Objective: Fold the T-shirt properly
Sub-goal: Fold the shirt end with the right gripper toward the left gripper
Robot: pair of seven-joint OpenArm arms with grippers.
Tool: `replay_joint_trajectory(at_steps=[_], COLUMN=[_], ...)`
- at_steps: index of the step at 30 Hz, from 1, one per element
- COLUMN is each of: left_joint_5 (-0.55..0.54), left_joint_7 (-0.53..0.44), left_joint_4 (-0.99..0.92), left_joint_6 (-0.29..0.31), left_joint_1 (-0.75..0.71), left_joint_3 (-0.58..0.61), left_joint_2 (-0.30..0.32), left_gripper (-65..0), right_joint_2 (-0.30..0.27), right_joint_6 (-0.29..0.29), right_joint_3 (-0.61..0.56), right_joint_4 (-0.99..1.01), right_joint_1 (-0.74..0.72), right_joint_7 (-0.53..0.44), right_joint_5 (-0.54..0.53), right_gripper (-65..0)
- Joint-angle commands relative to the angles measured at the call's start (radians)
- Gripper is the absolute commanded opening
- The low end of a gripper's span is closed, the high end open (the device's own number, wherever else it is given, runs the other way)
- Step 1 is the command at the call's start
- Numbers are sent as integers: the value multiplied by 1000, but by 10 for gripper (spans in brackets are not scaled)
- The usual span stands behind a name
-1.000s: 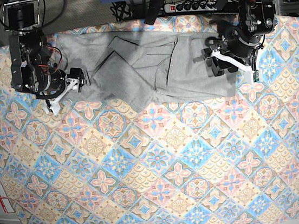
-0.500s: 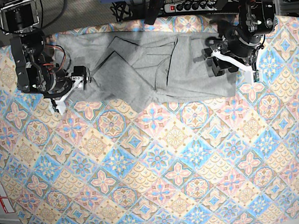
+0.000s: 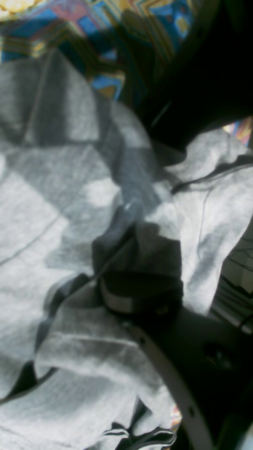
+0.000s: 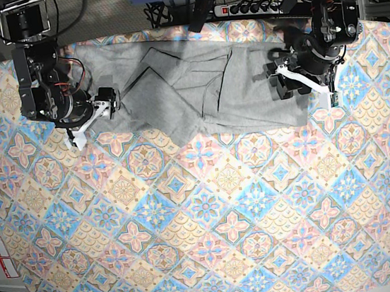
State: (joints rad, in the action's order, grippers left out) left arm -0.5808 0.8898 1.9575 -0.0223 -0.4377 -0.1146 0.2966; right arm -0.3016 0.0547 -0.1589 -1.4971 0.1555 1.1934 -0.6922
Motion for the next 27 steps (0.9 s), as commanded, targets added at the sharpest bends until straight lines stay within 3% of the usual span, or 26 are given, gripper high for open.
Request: replay_joint_trajectory(at_steps=[1, 6, 10, 14, 21, 27], left_joint_5=[-6, -6, -6, -6, -6, -6], left_joint_7=[-19, -19, -19, -19, -19, -19], left_joint_4=[15, 15, 15, 15, 15, 15], left_joint_6=[5, 5, 5, 5, 5, 5], left_joint_1=[3, 3, 3, 4, 4, 4], left_joint_3=[-4, -4, -4, -4, -4, -4], left_joint_2=[6, 6, 6, 5, 5, 5], left_gripper=[-357, -357, -356, -355, -354, -354], right_joint_2=[64, 26, -17, -37, -40, -48], right_joint_6=[-52, -49, -48, -48, -48, -48], right_joint_3=[-38, 15, 63, 86, 80, 74], right_joint_4=[39, 19, -36, -43, -41, -30], right_joint_1=[37, 33, 34, 34, 29, 29], right_joint_7=[65, 67, 70, 72, 72, 72], right_joint_5=[-195, -191, -191, -191, -189, -134], right_gripper=[-263, -322, -310, -236, -5, 0])
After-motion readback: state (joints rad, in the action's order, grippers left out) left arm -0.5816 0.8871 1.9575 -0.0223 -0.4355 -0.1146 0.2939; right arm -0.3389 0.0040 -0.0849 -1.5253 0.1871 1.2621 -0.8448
